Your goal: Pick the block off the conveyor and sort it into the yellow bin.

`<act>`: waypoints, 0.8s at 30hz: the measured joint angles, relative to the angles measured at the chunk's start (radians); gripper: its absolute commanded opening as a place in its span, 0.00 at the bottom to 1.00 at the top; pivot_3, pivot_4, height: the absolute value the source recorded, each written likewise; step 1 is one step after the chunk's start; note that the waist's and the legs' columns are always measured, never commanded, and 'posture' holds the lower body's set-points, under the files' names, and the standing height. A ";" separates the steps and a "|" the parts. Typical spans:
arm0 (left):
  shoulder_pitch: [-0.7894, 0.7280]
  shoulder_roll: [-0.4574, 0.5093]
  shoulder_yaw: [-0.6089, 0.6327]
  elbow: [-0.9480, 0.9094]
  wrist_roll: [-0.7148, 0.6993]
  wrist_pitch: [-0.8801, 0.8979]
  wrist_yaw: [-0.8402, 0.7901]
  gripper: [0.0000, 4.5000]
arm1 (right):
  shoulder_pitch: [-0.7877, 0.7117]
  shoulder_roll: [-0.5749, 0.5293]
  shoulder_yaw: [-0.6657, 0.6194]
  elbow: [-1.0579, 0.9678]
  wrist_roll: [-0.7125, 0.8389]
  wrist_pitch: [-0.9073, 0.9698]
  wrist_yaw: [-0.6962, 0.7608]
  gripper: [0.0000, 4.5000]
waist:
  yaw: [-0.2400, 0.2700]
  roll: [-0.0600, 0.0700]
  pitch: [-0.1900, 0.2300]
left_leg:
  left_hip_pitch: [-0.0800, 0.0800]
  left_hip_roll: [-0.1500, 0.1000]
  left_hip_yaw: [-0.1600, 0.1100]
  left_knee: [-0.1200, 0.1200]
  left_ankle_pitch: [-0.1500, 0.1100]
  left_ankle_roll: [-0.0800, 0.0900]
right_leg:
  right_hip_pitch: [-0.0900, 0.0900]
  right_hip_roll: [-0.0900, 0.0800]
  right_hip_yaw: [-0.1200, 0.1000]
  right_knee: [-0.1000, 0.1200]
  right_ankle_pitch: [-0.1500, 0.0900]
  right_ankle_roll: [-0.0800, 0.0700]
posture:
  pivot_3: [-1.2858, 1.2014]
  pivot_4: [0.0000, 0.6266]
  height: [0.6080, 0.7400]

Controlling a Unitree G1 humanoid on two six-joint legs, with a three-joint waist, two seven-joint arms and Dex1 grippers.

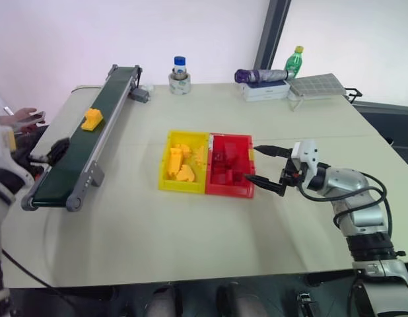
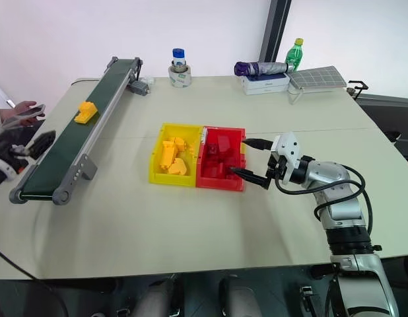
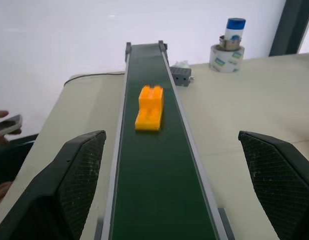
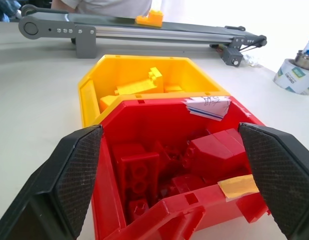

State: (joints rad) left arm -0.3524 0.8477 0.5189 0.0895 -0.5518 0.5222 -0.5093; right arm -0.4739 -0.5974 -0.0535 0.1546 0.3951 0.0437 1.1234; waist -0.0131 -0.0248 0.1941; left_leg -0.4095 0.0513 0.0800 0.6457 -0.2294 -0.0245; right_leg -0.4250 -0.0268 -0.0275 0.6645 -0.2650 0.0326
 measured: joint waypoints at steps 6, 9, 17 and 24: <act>-0.296 0.026 -0.171 0.360 0.108 -0.003 -0.073 0.99 | 0.011 0.006 0.006 -0.004 -0.002 -0.001 -0.004 1.00 | -0.001 0.000 0.000 | -0.001 0.000 0.000 -0.001 0.000 0.000 | -0.001 0.001 -0.001 0.000 0.000 0.001 | 0.52 0.24 1.00; -0.420 0.025 -0.228 0.543 0.166 -0.037 -0.100 0.99 | 0.024 0.006 0.005 -0.008 -0.001 0.000 -0.012 1.00 | 0.000 -0.001 0.000 | -0.001 0.000 0.000 0.000 0.000 0.000 | -0.001 0.001 -0.001 0.000 0.000 0.001 | 0.52 0.24 1.00; -0.600 0.013 -0.302 0.857 0.295 -0.168 -0.132 0.99 | 0.050 0.000 0.003 -0.043 0.000 0.008 -0.023 1.00 | -0.001 -0.001 0.000 | -0.001 0.000 0.001 0.000 0.000 0.000 | -0.001 0.001 -0.002 0.001 0.000 0.001 | 0.52 0.24 1.00; -0.603 -0.007 -0.304 0.935 0.320 -0.157 -0.189 0.70 | 0.060 -0.008 0.000 -0.045 0.001 0.012 -0.029 1.00 | 0.000 -0.001 0.000 | -0.001 0.000 0.000 0.001 0.000 0.000 | -0.001 0.001 -0.002 0.001 0.000 0.001 | 0.52 0.24 1.00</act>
State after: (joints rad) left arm -0.9557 0.8403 0.2147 1.0245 -0.2316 0.3655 -0.6986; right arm -0.4143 -0.6057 -0.0536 0.1097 0.3961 0.0552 1.0947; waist -0.0135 -0.0256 0.1944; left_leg -0.4109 0.0510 0.0805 0.6465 -0.2294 -0.0244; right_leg -0.4262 -0.0257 -0.0299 0.6656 -0.2647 0.0340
